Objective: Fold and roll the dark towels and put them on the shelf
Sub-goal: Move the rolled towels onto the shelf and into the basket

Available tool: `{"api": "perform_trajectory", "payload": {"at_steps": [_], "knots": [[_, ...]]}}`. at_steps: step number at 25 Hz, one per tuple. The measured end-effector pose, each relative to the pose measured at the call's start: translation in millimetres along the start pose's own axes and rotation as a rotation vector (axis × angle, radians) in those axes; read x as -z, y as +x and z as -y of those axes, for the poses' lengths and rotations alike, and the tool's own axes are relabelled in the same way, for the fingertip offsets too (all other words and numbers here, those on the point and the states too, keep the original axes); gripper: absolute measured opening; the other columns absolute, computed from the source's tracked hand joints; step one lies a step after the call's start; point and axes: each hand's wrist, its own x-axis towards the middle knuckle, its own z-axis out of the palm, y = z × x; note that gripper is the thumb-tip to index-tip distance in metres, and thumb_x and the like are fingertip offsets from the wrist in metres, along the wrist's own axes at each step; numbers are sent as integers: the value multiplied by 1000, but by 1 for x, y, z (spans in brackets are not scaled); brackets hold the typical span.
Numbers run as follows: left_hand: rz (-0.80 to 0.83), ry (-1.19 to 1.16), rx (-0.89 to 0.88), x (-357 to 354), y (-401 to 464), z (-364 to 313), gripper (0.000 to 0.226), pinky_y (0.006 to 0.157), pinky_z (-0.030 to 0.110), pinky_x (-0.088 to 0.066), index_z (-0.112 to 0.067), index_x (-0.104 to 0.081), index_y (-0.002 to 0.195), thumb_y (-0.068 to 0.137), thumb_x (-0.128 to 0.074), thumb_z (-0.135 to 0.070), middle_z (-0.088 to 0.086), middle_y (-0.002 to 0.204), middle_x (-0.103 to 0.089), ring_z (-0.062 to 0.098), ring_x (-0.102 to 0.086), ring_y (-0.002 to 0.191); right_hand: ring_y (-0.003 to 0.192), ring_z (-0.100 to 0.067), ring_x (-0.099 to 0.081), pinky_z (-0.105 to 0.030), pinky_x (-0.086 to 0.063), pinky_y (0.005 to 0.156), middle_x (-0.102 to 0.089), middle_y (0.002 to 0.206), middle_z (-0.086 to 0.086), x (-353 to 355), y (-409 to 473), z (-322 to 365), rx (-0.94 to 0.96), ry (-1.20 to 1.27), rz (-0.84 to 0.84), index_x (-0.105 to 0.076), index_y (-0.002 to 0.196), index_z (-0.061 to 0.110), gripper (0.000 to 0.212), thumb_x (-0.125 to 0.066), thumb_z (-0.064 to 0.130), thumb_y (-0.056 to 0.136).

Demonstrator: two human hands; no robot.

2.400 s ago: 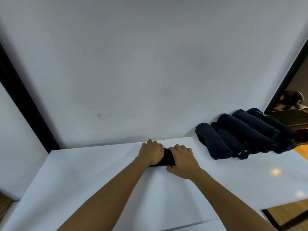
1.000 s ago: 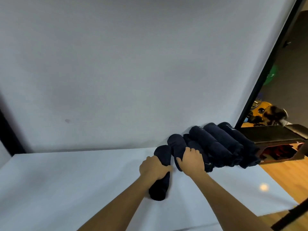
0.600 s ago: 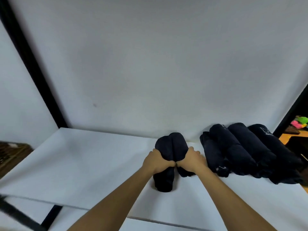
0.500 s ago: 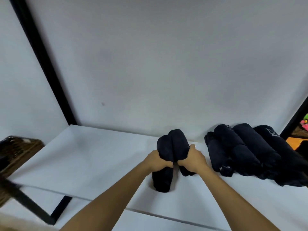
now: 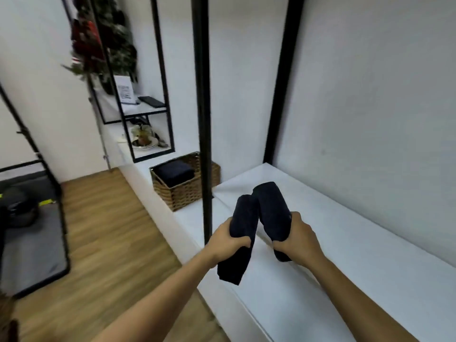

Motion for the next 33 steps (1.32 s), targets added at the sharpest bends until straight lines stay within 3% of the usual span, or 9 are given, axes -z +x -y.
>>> {"api": "perform_trajectory", "payload": {"at_steps": [2, 6, 12, 15, 22, 26, 33], "knots": [[-166, -14, 14, 75, -38, 37, 42, 70, 23, -54, -28, -51, 104, 70, -72, -16, -1, 99, -67, 7, -65, 82, 77, -15, -60, -30, -50, 60, -60, 89, 8, -62, 1, 70, 90, 7, 77, -39, 115, 20, 63, -75, 25, 64], [-470, -118, 154, 199, -126, 110, 73, 73, 20, -50, -18, -33, 121, 68, -83, -23, -5, 113, -59, 4, -62, 98, 76, -18, -62, -35, -54, 62, -61, 87, 7, -175, -26, 202, 293, 8, 232, -40, 106, 22, 56, -75, 31, 62], [-890, -176, 278, 311, -274, 188, 60, 69, 20, -48, -18, -41, 114, 71, -83, -19, -2, 110, -61, 6, -62, 95, 74, -9, -59, -30, -48, 58, -61, 85, 14, -317, -95, 344, 589, 47, 495, -43, 101, 35, 45, -72, 33, 66], [-1092, -204, 396, 333, -346, 232, 58, 76, 25, -52, -23, -46, 115, 71, -83, -20, -7, 107, -63, 4, -62, 92, 83, -15, -62, -33, -53, 66, -62, 93, 12, -381, -139, 393, 704, 6, 649, -47, 102, 35, 45, -71, 32, 64], [-1355, -308, 664, 367, -417, 298, 65, 78, 31, -52, -25, -43, 119, 68, -82, -34, -9, 104, -59, 8, -59, 92, 92, -25, -64, -36, -53, 71, -64, 99, 6, -503, -197, 458, 842, -61, 932, -43, 104, 34, 54, -68, 42, 57], [-1431, -369, 794, 406, -408, 329, 65, 81, 33, -53, -26, -41, 118, 67, -79, -40, -5, 105, -60, 12, -61, 92, 88, -24, -59, -28, -40, 66, -63, 104, -1, -559, -184, 498, 864, -70, 1042, -45, 114, 23, 55, -73, 32, 68], [-1594, -570, 930, 471, -373, 377, 70, 88, 39, -55, -28, -45, 119, 61, -78, -50, -7, 109, -64, 15, -64, 94, 81, -19, -54, -29, -41, 67, -62, 105, -1, -643, -149, 557, 922, -182, 1162, -40, 108, 27, 51, -72, 36, 70]]}}
